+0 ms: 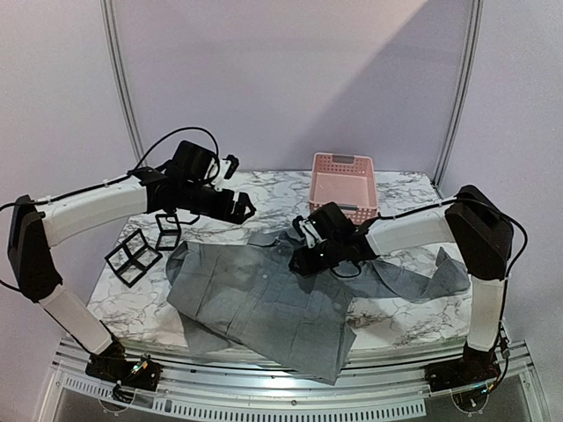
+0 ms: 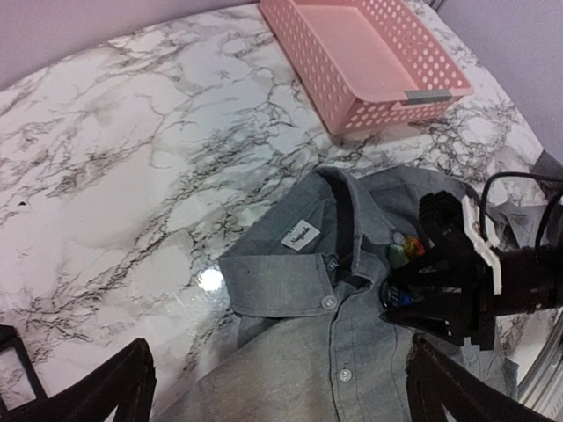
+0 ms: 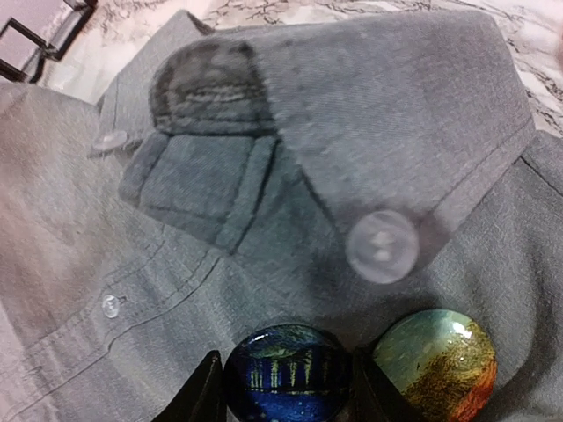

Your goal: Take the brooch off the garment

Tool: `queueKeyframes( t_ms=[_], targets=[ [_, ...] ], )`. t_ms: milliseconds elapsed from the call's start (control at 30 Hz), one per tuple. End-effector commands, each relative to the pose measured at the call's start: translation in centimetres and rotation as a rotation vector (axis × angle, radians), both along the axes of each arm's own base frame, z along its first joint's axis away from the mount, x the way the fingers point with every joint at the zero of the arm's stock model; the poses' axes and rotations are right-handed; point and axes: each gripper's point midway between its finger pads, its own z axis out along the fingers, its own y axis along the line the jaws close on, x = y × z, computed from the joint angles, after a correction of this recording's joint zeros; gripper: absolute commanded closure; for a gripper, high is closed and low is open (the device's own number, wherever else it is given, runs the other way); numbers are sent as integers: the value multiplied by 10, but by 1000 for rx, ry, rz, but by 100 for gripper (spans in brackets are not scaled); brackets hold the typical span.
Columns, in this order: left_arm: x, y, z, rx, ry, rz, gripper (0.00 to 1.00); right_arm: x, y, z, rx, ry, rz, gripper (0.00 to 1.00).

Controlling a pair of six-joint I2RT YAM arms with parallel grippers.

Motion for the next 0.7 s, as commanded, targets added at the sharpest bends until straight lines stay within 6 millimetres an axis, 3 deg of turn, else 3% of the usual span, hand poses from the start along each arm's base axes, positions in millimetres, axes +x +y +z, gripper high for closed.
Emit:
queueKeyframes(
  t_ms=[0, 167, 400, 667],
  targets=[
    [-17, -28, -29, -26, 102, -83, 0, -7, 7, 10, 143, 101, 32, 58],
    [-31, -51, -53, -54, 193, -152, 1, -9, 15, 20, 225, 117, 82, 58],
    [-42, -68, -87, -96, 328, -196, 1, -16, 12, 14, 250, 142, 106, 58],
    [-37, -75, -108, -91, 360, -197, 1, -22, 13, 18, 277, 129, 141, 58]
  ],
)
